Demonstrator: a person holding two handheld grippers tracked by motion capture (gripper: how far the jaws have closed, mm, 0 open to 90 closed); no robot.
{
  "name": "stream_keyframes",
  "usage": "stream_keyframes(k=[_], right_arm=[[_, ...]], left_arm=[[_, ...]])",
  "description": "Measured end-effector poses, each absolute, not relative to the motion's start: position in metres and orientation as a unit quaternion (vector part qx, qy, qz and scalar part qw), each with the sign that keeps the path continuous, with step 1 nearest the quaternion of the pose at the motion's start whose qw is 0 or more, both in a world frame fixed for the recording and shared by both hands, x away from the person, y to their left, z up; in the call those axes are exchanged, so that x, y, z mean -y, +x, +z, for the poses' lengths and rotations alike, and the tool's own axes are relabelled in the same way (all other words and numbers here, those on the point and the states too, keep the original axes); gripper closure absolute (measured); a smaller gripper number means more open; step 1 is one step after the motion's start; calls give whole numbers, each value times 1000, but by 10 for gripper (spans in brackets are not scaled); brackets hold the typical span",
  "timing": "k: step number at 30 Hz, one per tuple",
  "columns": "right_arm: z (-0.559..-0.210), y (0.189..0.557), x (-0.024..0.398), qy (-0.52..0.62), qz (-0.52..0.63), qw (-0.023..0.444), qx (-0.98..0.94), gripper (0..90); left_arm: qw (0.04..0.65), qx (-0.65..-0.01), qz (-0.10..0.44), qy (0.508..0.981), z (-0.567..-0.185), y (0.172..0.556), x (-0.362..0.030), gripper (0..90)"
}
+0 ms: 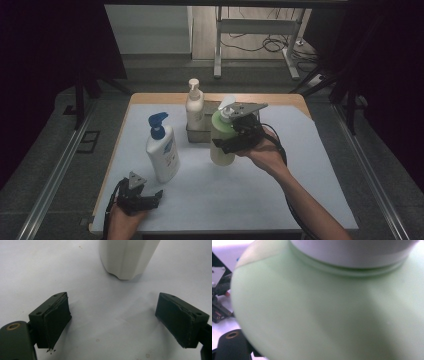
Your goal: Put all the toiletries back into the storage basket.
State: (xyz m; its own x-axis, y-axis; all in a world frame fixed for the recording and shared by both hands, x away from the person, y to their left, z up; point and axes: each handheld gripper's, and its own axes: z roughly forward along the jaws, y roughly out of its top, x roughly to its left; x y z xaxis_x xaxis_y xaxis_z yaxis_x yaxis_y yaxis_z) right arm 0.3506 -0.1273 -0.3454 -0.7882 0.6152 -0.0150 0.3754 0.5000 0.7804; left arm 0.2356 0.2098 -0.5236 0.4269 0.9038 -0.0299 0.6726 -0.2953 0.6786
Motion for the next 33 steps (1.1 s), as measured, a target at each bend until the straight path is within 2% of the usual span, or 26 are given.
stream_keyframes(k=[11, 33], right_arm=[[-331, 370, 125, 300, 401, 174, -848, 125], [-324, 417, 123, 348, 403, 197, -823, 125]], left_arm=[[315, -503, 184, 784, -524, 236, -210, 119], [315, -503, 184, 784, -524, 236, -210, 119]])
